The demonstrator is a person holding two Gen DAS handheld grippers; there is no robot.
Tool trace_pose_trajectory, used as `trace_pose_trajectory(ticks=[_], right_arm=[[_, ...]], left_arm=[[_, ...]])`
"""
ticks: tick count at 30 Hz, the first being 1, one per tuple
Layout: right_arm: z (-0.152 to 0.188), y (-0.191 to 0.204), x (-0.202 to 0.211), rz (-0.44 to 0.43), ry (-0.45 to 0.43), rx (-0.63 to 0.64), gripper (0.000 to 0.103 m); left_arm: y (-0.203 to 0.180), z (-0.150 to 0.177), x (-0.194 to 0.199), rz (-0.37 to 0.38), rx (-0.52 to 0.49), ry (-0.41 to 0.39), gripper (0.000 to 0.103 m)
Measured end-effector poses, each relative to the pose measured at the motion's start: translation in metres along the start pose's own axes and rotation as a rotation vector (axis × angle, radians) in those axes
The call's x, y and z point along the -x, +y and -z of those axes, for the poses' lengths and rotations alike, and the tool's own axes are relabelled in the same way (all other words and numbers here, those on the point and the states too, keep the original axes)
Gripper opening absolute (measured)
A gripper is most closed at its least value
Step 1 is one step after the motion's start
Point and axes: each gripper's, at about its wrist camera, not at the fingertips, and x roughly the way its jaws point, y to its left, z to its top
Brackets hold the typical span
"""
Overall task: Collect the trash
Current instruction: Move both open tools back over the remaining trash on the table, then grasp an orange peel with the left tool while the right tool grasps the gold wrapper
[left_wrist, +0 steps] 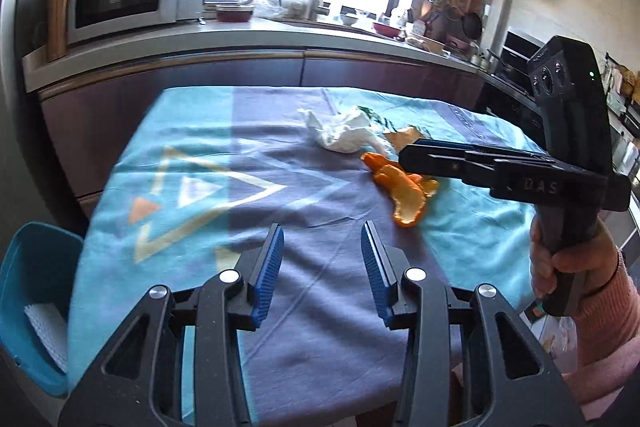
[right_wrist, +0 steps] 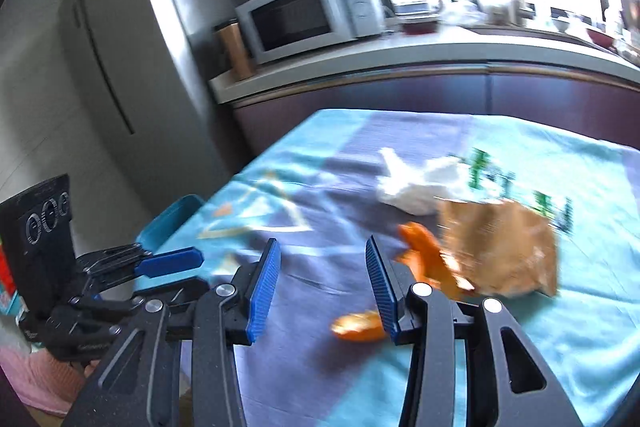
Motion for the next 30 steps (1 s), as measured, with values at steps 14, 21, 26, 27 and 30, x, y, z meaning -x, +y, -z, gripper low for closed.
trace_pose_trajectory(ticks=[14, 21, 26, 27, 30], right_arm=[[0.010, -0.101, 0.013, 0.198, -0.026, -0.154, 0.061], [0.008, -0.125, -0.005, 0.186, 0.022, -0.213, 0.071], [0.005, -0.135, -0.012, 0.148, 0.044, -0.248, 0.079], [0.005, -0.137, -0.014, 0.139, 0.053, -0.254, 0.079], [0.005, -0.138, -0.018, 0.119, 0.071, -0.256, 0.079]], left_arm=[[-0.066, -0.016, -0.065, 0.091, -0.103, 0.081, 0.045], [-0.074, -0.020, -0.089, 0.068, -0.115, 0.134, 0.043], [-0.072, -0.018, -0.099, 0.062, -0.108, 0.171, 0.035], [-0.071, -0.018, -0.101, 0.065, -0.106, 0.177, 0.033], [-0.069, -0.017, -0.104, 0.078, -0.099, 0.190, 0.028]])
